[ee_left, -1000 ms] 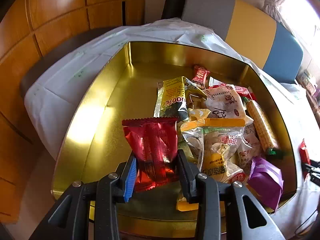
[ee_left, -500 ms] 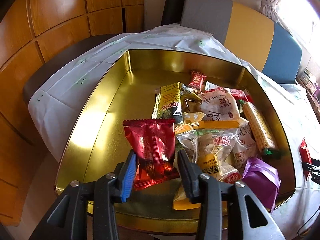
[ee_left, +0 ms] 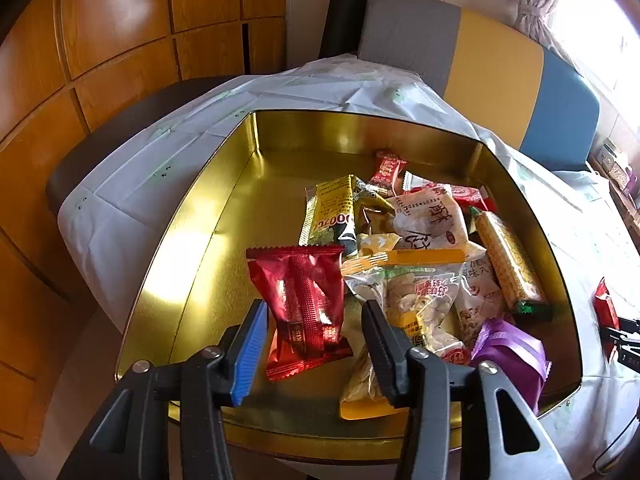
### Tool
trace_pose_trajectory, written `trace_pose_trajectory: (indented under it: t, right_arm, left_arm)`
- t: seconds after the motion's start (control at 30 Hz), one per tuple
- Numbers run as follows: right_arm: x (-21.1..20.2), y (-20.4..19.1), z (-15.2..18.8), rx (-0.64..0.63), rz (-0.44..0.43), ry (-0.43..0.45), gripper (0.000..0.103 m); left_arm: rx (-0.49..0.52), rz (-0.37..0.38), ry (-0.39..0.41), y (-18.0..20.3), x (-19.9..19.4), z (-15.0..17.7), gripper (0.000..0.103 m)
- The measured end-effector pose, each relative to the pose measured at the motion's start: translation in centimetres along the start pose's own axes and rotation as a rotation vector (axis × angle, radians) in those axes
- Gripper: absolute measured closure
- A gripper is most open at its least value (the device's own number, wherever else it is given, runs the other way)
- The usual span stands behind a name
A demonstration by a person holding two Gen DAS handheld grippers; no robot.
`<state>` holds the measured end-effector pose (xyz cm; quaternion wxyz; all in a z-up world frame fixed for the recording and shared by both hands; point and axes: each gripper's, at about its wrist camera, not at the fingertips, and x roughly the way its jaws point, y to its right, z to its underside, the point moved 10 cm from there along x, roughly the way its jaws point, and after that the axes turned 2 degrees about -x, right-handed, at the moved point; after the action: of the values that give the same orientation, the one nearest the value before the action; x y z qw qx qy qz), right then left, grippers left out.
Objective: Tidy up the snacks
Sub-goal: 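Carry the red candy bar into the tin and open the left tool, then carry the red gold-lettered bar into the tin and open the right tool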
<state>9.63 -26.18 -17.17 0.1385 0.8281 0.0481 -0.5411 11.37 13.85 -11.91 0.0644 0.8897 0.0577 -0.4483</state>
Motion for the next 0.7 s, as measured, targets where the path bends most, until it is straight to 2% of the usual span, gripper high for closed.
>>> trace_pose_trajectory:
  t: [0.7]
  right_arm:
    - [0.1,0.3,0.0,0.042,-0.021,-0.01,0.061]
  left_arm:
    - [-0.011,0.036,0.048,-0.5,-1.5,-1.2,0.051]
